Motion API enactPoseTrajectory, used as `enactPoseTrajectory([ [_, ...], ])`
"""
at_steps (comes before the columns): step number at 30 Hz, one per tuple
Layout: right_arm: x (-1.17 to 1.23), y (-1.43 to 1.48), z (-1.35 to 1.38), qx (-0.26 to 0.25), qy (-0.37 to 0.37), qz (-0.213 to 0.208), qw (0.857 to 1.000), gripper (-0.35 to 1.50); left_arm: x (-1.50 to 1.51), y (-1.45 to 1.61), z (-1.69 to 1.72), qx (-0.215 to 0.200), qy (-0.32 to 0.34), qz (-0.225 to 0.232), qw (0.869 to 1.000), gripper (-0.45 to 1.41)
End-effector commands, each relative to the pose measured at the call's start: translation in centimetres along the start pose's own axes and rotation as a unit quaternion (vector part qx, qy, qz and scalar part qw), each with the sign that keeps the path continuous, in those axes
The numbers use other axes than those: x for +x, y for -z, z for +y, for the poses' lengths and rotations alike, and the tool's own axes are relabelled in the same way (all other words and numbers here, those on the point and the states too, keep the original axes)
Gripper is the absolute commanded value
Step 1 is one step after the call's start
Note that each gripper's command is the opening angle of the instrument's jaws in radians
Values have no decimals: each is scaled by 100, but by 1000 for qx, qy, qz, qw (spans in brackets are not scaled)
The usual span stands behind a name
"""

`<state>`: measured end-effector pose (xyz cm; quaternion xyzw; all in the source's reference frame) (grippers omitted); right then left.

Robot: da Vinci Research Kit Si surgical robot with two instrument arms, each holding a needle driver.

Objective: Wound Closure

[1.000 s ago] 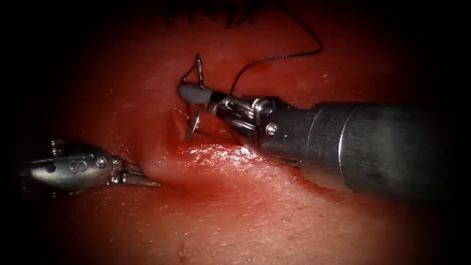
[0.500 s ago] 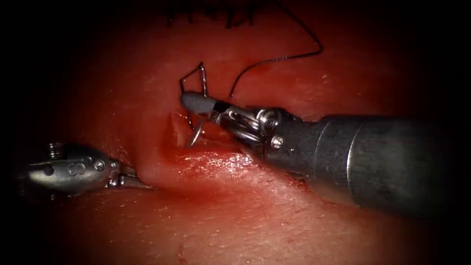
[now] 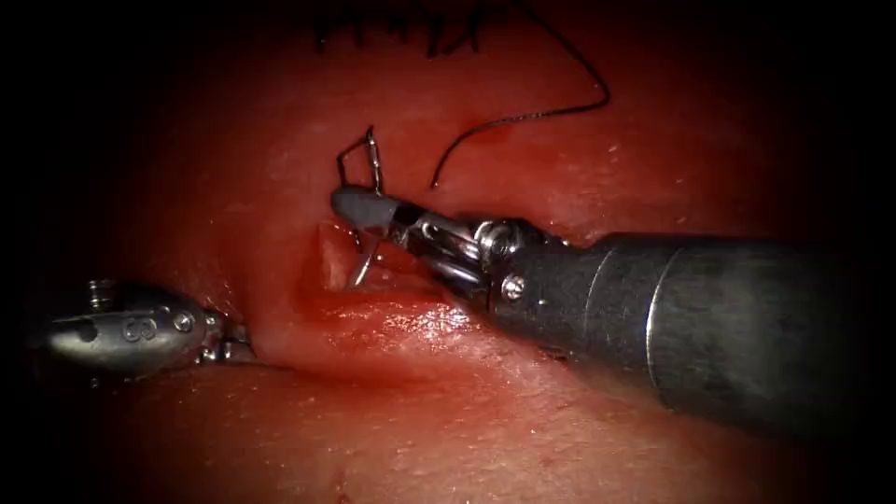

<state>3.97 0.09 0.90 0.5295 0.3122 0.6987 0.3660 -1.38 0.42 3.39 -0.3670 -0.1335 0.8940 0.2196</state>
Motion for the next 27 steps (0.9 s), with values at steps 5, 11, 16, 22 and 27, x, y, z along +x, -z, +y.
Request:
enactPoseTrajectory([
  [5,-15,-18,0,3,1,-18,1000,-35,-1,-9,1,0,-3,0,1000,-45],
  [11,-19,-20,2,1,0,-21,1000,-35,-1,-9,1,0,-3,2,1000,-45],
  [16,-22,-19,9,-3,-8,-24,1000,-35,0,-8,0,-1,-3,2,1000,-45],
  [22,-21,-13,15,10,-37,-15,999,-35,0,-8,0,-1,-3,2,1000,-45],
  [27,-19,-7,20,14,-38,-14,999,-35,0,-8,0,-1,-3,2,1000,-45],
])
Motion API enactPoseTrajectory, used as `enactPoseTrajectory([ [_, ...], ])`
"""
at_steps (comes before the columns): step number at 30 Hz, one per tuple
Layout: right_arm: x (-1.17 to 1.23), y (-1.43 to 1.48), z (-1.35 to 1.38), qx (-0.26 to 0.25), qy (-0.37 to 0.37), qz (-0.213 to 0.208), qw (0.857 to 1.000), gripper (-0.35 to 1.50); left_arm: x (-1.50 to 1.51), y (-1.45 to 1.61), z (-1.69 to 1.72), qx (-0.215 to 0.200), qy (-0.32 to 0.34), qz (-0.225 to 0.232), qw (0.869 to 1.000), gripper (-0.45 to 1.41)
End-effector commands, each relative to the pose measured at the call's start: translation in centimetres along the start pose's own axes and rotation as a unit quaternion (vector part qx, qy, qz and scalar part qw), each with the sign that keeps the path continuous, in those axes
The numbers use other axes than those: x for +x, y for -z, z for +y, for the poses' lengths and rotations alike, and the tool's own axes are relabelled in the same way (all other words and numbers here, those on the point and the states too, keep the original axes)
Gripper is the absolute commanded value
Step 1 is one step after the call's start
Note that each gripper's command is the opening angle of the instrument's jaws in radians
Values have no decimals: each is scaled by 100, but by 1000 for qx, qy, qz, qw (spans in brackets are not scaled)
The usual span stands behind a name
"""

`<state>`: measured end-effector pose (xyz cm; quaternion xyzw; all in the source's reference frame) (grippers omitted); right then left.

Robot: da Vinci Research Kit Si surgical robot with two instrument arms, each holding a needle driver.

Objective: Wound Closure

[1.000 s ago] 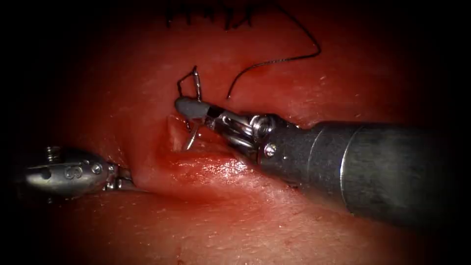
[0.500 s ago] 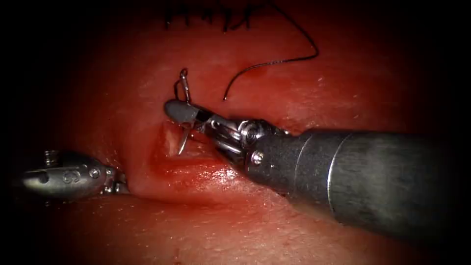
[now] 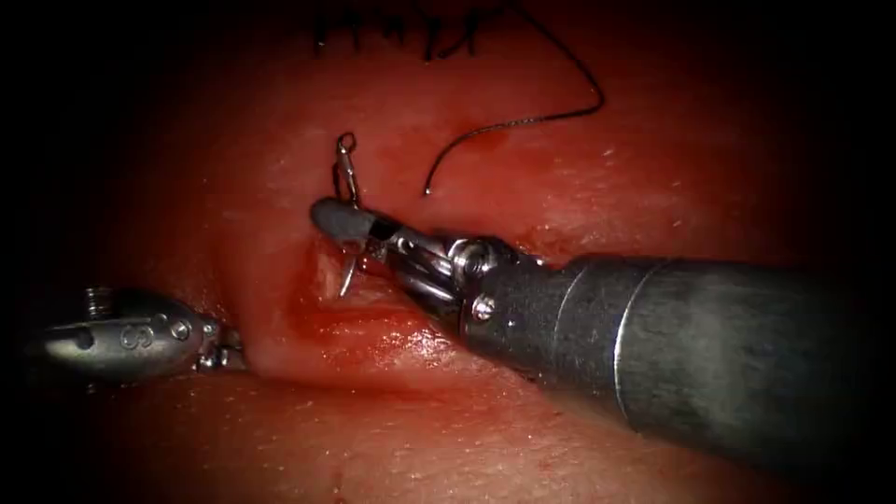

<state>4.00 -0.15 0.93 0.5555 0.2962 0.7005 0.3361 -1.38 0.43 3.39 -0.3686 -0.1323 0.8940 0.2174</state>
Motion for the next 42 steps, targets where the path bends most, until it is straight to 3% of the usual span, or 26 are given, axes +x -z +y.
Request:
enactPoseTrajectory([
  [1,-1,-4,5,0,0,-1,1000,-35,-1,-8,1,-1,0,0,1000,-45],
  [11,-12,-1,-43,-13,71,3,997,-35,-1,-10,2,1,0,0,1000,-45],
  [24,-17,-7,-61,-7,98,6,995,-35,0,-11,2,1,0,0,1000,-45],
  [27,-9,-5,-58,-20,126,22,992,-35,0,-11,3,1,1,0,1000,-45],
  [30,8,-1,-57,-13,194,67,979,-35,0,-10,3,1,1,0,1000,-45],
  [31,14,0,-56,-6,204,73,976,2,0,-10,3,1,0,0,1000,-45],
  [32,26,6,-55,9,217,86,972,73,-1,-10,3,1,0,0,1000,-45],
  [33,38,13,-56,16,234,97,967,104,-1,-9,2,0,0,0,1000,-45],
  [36,56,24,-61,6,274,111,955,128,-1,-7,1,-1,0,0,1000,-45],
  [42,78,44,-65,-21,341,147,928,141,-2,-2,0,-4,-1,0,1000,-45],
])
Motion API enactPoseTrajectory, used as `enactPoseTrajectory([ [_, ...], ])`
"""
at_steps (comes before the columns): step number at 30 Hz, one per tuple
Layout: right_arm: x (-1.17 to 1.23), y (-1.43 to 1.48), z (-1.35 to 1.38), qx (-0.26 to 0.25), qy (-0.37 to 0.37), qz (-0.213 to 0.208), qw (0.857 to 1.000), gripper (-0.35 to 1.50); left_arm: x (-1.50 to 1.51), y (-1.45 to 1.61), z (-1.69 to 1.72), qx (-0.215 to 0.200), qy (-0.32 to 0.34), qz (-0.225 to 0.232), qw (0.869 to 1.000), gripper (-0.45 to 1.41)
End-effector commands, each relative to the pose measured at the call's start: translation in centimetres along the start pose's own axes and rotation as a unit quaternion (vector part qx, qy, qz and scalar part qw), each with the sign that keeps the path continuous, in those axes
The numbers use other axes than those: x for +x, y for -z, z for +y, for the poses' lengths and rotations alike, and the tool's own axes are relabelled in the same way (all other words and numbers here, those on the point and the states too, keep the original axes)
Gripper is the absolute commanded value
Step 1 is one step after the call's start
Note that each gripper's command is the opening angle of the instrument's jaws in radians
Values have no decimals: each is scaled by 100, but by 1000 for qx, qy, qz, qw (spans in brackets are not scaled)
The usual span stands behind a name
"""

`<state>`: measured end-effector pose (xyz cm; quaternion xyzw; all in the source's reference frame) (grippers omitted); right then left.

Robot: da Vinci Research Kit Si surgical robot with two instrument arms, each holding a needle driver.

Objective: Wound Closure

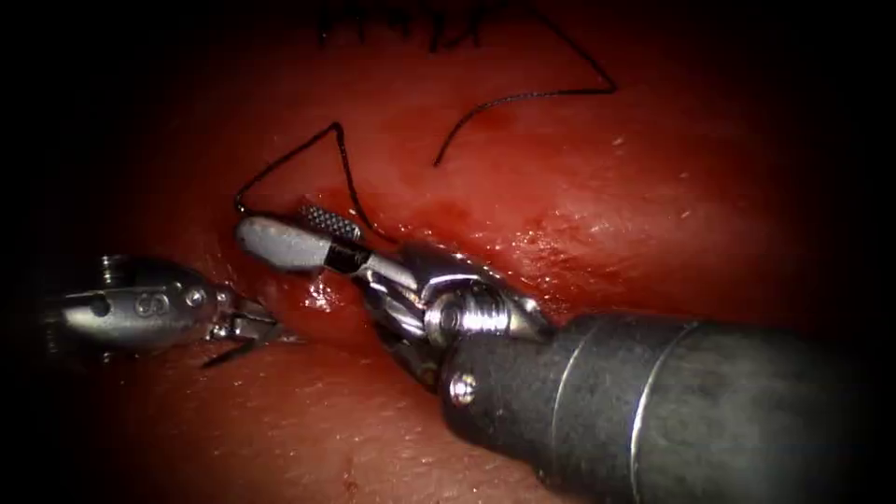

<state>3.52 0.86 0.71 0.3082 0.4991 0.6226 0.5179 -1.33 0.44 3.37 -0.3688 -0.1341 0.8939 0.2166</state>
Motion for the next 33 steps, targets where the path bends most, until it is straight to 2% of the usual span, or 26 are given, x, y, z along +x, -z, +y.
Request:
enactPoseTrajectory([
  [1,1,0,9,-8,16,6,1000,141,-1,-6,0,-1,-1,0,1000,-45],
  [6,9,6,16,-20,90,13,996,145,-2,-2,-1,-2,-1,0,1000,-45],
  [13,21,22,15,-26,184,-8,983,148,3,20,-6,-3,-33,8,999,-45],
  [14,26,27,14,-23,197,-11,980,145,5,24,-7,-4,-40,15,999,-45],
  [15,39,43,13,-9,218,-23,976,128,7,28,-8,-4,-51,27,998,-45],
  [16,52,57,13,-7,228,-27,973,121,9,35,-9,-19,-71,50,996,-45],
  [19,71,77,14,5,244,-37,969,121,8,46,-13,-46,-104,98,989,-43],
  [22,87,91,17,10,252,-41,967,118,2,55,-16,-76,-132,143,978,-13],
  [23,91,95,18,14,256,-37,966,118,-1,57,-16,-82,-140,155,974,-10],
  [24,95,99,20,21,258,-31,966,116,-5,60,-17,-89,-156,180,967,2],
  [28,95,98,23,33,258,-31,965,116,-12,59,-18,-104,-188,229,949,36],
  [31,93,97,23,37,258,-33,965,114,-17,55,-18,-112,-202,240,943,66],
  [33,93,97,23,37,258,-33,965,113,-21,50,-17,-116,-207,242,941,76],
])
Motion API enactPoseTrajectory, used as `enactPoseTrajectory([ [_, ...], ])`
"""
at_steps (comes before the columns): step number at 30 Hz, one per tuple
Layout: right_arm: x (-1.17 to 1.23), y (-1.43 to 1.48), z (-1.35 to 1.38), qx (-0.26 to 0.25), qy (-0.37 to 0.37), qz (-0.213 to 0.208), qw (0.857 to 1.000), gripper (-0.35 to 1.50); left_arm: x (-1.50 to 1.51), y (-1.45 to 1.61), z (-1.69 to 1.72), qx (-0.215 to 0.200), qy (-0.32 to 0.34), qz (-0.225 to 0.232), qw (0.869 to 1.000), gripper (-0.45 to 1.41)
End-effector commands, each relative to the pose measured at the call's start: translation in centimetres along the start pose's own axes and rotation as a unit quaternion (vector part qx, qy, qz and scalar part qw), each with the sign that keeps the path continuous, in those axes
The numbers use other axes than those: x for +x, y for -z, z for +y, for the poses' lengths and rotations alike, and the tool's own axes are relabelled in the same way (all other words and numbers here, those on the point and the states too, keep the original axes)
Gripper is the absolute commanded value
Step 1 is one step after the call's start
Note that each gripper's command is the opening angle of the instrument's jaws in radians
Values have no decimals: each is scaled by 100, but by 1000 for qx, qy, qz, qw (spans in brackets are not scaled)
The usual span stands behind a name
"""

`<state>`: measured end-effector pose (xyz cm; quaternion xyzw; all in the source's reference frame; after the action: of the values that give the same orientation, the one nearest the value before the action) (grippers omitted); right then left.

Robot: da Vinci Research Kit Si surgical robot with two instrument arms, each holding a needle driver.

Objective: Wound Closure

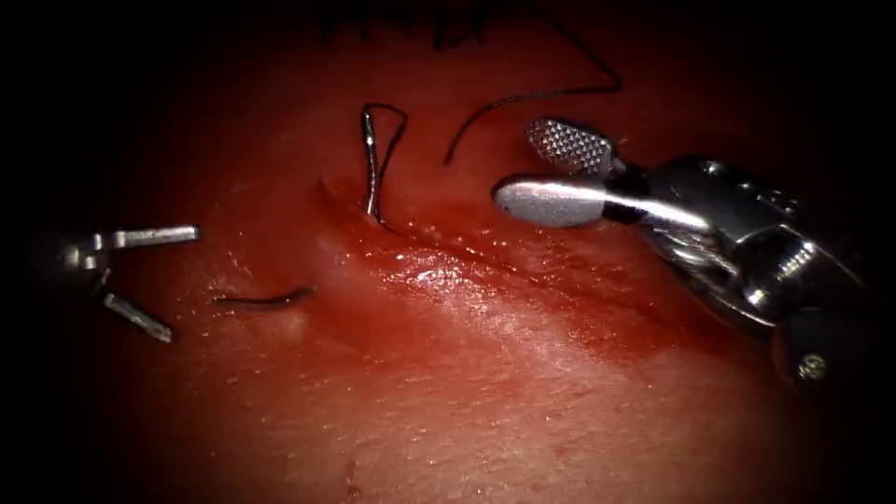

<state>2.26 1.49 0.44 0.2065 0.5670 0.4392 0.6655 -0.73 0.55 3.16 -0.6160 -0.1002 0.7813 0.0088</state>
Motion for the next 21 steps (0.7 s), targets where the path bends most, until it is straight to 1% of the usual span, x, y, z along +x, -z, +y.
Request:
enactPoseTrajectory([
  [1,-5,-7,1,2,0,-1,1000,113,-11,-14,3,-3,-4,1,1000,79],
  [2,-6,-7,1,2,0,-1,1000,111,-13,-18,4,-3,-6,1,1000,79],
  [4,-6,-8,1,1,0,-1,1000,111,-16,-30,6,5,-10,18,1000,71],
  [5,-8,-9,2,2,1,-1,1000,109,-16,-37,5,13,-11,39,999,63],
  [6,-9,-10,2,4,1,-1,1000,109,-14,-42,5,15,-11,50,999,56],
  [7,-12,-12,3,3,3,0,1000,108,-13,-49,5,18,-12,60,998,44],
  [8,-14,-14,4,4,4,0,1000,108,-11,-54,5,18,-12,65,998,41],
  [11,-21,-18,6,5,8,2,1000,108,-9,-61,6,17,-13,71,997,34],
  [12,-23,-20,7,5,9,3,1000,108,-7,-63,6,17,-13,78,997,27],
  [14,-28,-22,10,6,15,3,1000,108,-5,-64,6,18,-16,88,996,24],
  [15,-31,-24,12,7,17,3,1000,108,-2,-65,4,21,-15,100,995,17],
  [21,-38,-27,16,7,17,4,1000,106,14,-64,0,38,-6,134,990,17],
])
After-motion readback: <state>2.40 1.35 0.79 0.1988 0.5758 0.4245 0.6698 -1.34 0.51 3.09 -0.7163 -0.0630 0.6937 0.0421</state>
